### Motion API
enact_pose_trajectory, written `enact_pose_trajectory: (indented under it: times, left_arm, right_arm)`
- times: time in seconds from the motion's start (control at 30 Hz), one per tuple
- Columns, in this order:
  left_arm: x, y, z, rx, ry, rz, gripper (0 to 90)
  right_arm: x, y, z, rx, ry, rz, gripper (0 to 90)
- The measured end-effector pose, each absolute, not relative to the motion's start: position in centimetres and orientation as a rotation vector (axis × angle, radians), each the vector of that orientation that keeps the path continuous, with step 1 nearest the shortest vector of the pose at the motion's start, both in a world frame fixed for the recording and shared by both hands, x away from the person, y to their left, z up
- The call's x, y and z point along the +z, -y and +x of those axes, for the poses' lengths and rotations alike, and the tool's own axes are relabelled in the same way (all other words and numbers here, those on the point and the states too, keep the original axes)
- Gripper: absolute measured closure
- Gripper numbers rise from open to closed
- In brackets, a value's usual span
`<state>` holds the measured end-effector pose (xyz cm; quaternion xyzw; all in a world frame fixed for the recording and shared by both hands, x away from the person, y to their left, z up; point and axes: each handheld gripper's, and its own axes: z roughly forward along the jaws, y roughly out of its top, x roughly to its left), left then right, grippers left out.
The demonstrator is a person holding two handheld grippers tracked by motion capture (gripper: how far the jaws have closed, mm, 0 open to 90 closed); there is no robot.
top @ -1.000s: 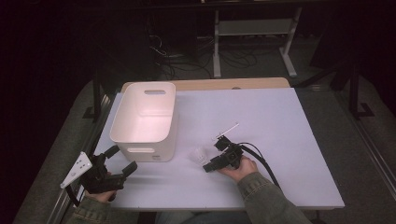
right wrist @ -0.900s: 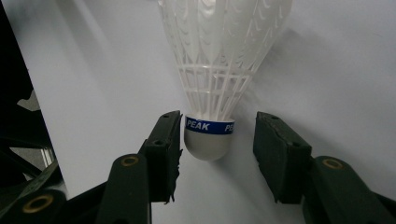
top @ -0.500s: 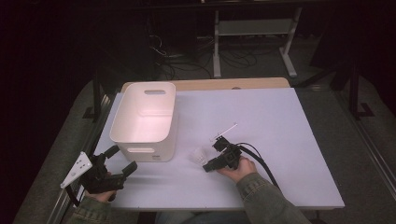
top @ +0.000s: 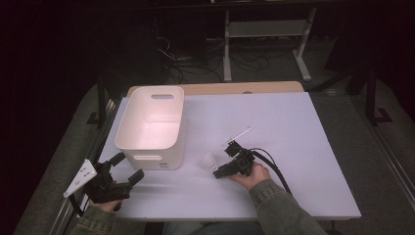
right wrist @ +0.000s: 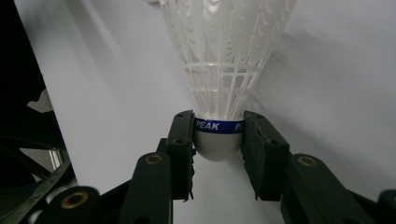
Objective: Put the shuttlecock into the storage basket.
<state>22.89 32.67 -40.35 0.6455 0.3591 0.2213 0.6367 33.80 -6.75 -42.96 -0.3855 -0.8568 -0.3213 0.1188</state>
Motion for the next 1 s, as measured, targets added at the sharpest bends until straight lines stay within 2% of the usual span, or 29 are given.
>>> enact_pose_trajectory:
  times: [1.0]
  left_arm:
    - [-40.4,-32.6,22.9,0.503,-0.828,1.465,0.0]
  right_arm:
    - [-37.8,8.7,34.5,-1.112,2.527,-1.108,63.5]
